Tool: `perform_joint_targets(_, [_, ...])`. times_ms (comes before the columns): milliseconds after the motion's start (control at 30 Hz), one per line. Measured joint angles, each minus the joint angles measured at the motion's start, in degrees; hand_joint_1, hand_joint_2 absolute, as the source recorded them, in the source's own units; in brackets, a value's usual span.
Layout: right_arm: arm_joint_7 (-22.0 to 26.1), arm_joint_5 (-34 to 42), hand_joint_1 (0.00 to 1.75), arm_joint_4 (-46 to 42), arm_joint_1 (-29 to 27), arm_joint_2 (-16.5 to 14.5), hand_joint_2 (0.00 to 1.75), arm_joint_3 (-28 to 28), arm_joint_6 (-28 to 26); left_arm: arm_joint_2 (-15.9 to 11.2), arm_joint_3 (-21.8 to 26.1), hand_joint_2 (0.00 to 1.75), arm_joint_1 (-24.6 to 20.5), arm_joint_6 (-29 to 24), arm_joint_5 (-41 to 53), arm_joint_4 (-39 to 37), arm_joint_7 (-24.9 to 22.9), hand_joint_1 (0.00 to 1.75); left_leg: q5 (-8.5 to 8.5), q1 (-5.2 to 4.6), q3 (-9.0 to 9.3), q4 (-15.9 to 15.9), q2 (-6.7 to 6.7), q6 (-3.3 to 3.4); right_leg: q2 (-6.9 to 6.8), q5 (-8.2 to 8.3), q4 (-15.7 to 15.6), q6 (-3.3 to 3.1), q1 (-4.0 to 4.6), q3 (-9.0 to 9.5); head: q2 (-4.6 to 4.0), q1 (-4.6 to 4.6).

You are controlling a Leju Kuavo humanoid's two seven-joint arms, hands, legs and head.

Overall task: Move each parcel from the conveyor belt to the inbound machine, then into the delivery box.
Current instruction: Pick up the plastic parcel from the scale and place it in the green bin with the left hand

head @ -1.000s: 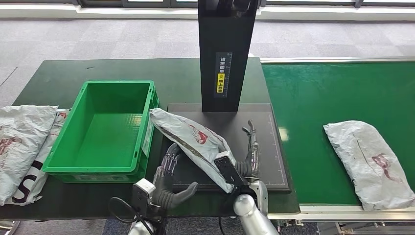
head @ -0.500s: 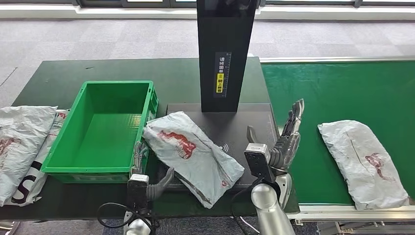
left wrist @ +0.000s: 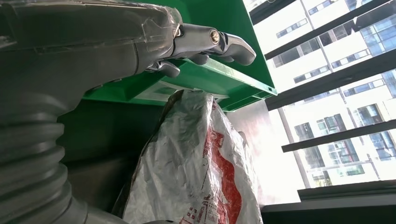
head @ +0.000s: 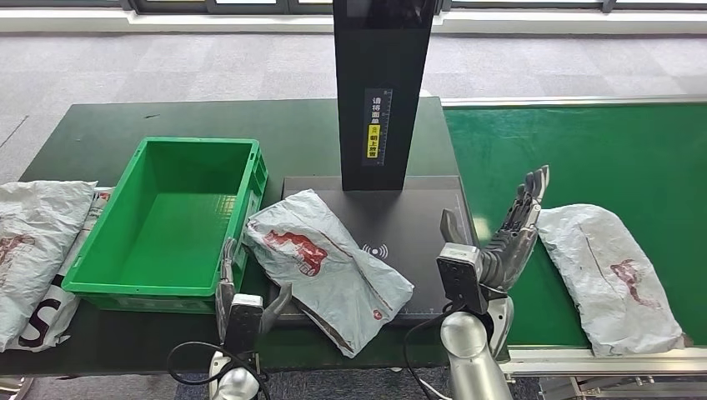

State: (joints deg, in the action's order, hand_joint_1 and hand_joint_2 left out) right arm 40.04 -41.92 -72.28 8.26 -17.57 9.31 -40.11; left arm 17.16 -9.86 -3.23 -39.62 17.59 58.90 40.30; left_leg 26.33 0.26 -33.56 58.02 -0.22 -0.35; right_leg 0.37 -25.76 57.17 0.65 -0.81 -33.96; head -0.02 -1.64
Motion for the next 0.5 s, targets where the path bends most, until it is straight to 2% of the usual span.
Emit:
perform_joint_targets(167, [0.00, -0.02, 0.00, -0.21, -0.07, 0.00, 1.75, -0.25, 0.00, 0.07, 0.08, 1.75, -0.16, -0.02, 2.45, -0.67, -0.03, 0.00, 0.00, 0.00, 0.00, 0.00, 0.00, 0.00, 0.01, 0.00, 0.01, 0.00, 0.00, -0.01, 0.00, 0.01])
perform_joint_targets(500, [0.00, -0.46, 0.00, -0.77, -0.17, 0.00, 1.75, -0.34, 0.00, 0.87, 3.32, 1.75, -2.70, -0.06, 28.18, -7.24, -0.43, 0.00, 0.00, -0.02, -0.01, 0.01, 0.01, 0.00, 0.02, 0.00, 0.00, 0.00, -0.02, -0.01, 0.00, 0.00])
